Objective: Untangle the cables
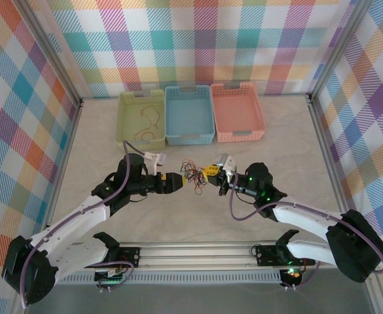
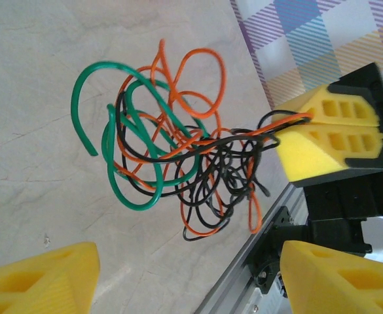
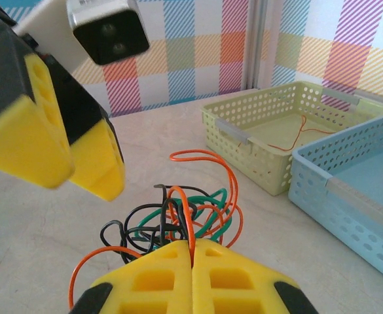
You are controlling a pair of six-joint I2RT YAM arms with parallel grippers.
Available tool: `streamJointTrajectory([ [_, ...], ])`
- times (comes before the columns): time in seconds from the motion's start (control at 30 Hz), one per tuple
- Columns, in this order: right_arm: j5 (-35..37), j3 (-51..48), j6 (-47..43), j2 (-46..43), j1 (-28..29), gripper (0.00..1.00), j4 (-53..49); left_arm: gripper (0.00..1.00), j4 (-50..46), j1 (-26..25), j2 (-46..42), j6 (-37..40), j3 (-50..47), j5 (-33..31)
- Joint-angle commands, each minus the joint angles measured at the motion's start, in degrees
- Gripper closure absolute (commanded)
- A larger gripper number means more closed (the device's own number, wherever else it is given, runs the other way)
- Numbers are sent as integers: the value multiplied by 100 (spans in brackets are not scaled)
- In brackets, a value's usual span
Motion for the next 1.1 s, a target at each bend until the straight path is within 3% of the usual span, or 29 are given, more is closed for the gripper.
streamJointTrajectory([
  [0.0, -283, -38, -21, 103, 39, 100, 365, 26, -759, -67, -432, -111, 312, -542],
  [0.07, -342, -33, -223, 156, 38, 100, 377, 27, -1362, -66, -435, -107, 615, -968],
  [0.27, -387, 4, -253, 247, 33, 100, 344, 33, -1440, -67, 67, -468, 1117, -1030],
  [0.5, -413, 28, -305, 290, 39, 100, 289, 41, -630, -67, 983, -1236, 1292, -856],
  [1.07, -407, 50, -355, 361, 38, 100, 228, 63, -169, -102, 1741, -1395, 1585, -737],
])
